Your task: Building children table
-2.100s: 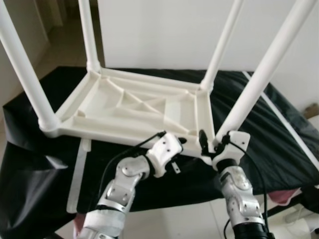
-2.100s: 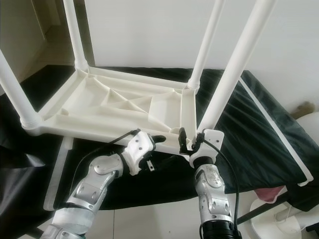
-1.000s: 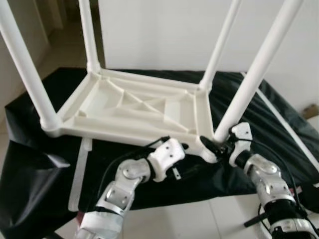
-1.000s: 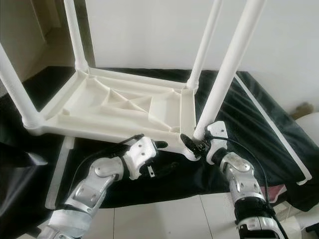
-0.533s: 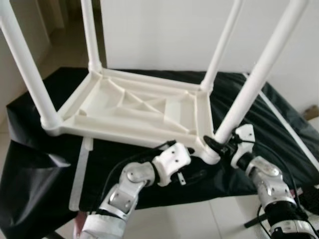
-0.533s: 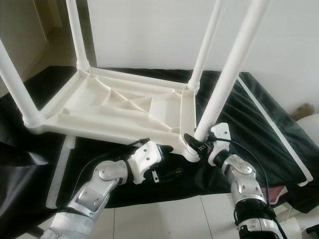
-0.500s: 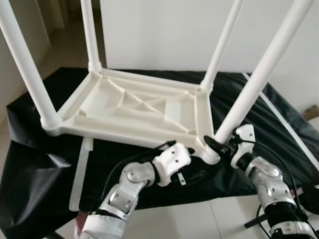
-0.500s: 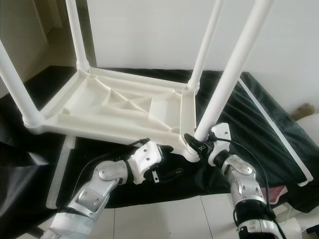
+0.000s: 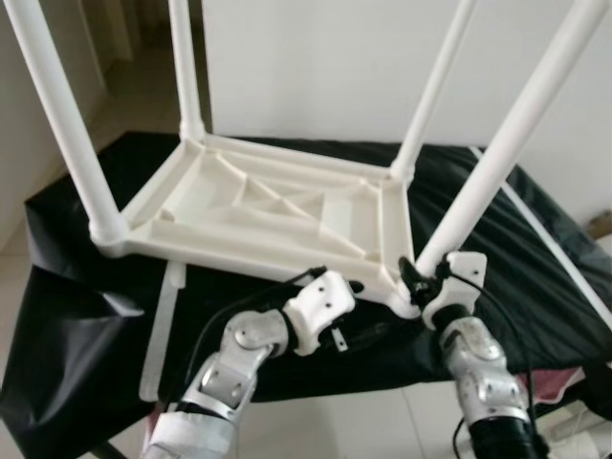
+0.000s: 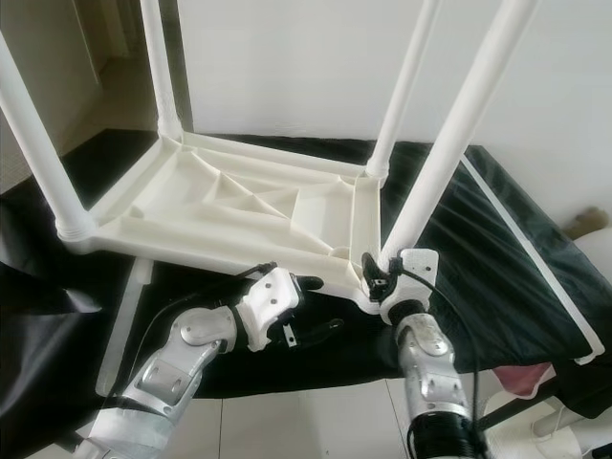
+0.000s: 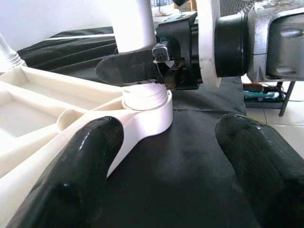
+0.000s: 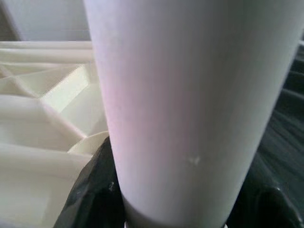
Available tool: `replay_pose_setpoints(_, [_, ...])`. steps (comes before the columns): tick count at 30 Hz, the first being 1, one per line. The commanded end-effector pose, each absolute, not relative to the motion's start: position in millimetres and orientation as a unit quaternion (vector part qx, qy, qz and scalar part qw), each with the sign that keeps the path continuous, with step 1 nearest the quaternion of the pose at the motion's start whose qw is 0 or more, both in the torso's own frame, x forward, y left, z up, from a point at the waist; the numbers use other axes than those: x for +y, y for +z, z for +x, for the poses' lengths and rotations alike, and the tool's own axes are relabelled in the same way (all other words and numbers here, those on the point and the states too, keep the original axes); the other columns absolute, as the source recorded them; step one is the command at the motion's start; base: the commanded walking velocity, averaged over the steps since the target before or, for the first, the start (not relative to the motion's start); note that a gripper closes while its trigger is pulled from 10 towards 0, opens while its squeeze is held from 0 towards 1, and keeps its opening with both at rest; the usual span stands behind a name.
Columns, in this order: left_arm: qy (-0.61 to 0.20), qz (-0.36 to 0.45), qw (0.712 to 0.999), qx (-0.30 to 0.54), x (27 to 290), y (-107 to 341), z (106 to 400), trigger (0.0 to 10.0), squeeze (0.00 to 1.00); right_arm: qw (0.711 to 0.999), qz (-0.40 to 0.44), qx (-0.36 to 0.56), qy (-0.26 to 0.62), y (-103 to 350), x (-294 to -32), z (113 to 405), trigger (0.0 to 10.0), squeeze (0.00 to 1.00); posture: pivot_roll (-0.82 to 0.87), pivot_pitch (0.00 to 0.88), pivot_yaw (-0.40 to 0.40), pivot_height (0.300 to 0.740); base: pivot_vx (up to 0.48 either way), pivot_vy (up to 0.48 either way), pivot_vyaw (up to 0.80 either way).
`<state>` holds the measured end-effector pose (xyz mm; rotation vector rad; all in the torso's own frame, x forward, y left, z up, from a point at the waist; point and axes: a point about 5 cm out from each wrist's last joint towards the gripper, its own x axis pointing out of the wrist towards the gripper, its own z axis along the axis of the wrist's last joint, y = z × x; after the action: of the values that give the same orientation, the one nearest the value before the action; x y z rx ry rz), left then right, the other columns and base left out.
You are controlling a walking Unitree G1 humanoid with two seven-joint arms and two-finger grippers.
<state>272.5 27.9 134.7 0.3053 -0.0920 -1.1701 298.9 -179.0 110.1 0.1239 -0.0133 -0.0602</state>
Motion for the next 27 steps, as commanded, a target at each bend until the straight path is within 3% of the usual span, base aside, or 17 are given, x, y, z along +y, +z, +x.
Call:
replay_pose_setpoints(1, [-0.544,0.147,0.825,-0.045,25,137,274,10.0,0.00,0.988,0.063,0.047,-0.131,91,-191,291,10.0,0.00,0.11,0.000,-0.080,0.740,0.000,0.000,0.00])
replay_pose_setpoints(5, [-0.544,0.148,0.824,-0.046,24,137,273,10.0,0.00,0.977,0.069,0.067,-0.193,87,-181,290,10.0,0.00,0.12,0.000,-0.086,0.740,0.000,0.000,0.00])
replay_pose_setpoints(10, [-0.540,0.143,0.828,-0.044,25,137,272,10.0,0.00,0.980,0.085,0.045,-0.172,95,-163,289,10.0,0.00,0.12,0.000,-0.077,0.740,0.000,0.000,0.00])
replay_pose_setpoints(18, [-0.544,0.144,0.825,-0.047,23,139,273,10.0,0.00,0.982,0.080,0.048,-0.165,97,-165,289,10.0,0.00,0.11,0.000,-0.072,0.740,0.000,0.000,0.00])
replay_pose_setpoints(19, [-0.545,0.144,0.825,-0.047,23,139,273,10.0,0.00,0.983,0.085,0.045,-0.154,98,-162,288,10.0,1.00,0.11,0.000,-0.065,0.740,0.000,0.000,0.00])
replay_pose_setpoints(27, [-0.549,0.138,0.823,-0.051,22,141,272,10.0,0.00,0.990,0.082,0.012,-0.115,108,-164,286,10.0,1.00,0.10,0.000,-0.067,0.740,0.000,0.000,0.00])
